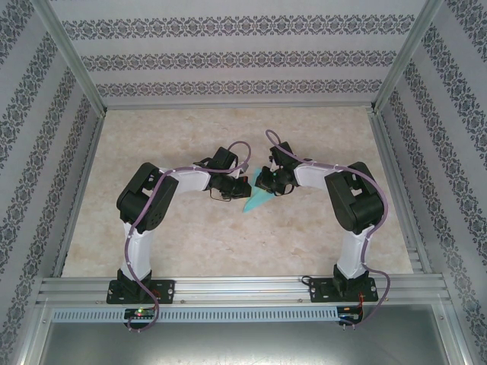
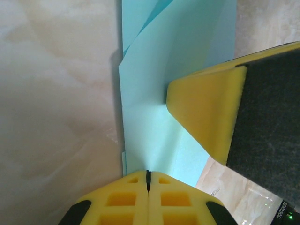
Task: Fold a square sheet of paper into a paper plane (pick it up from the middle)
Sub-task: Fourth fold the wing at the center of the table.
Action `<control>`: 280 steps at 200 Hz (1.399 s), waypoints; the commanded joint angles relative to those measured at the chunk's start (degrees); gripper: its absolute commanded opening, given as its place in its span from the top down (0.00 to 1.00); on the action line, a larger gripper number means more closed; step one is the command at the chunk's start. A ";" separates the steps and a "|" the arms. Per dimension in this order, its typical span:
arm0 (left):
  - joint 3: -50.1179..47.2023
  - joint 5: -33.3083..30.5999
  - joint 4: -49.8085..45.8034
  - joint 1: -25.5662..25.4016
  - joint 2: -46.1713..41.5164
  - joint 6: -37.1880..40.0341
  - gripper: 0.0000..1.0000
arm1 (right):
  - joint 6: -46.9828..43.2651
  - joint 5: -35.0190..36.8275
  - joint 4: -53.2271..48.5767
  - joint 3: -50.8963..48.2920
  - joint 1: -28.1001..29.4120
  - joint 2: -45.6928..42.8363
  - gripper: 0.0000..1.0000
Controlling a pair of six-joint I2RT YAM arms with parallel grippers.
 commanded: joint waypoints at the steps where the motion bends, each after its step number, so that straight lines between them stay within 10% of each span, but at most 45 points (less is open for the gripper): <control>1: -2.11 -3.57 -10.00 0.30 3.27 1.86 1.00 | 1.84 3.31 -0.85 -2.01 -1.24 1.35 0.88; 165: -2.27 1.57 5.51 0.53 -6.46 -4.51 0.96 | 2.78 3.78 -3.86 -3.05 -1.20 4.60 0.90; 280: -0.28 4.09 -0.30 -0.31 -0.69 -3.01 0.96 | 3.65 3.62 -3.34 -3.31 -1.09 4.68 0.89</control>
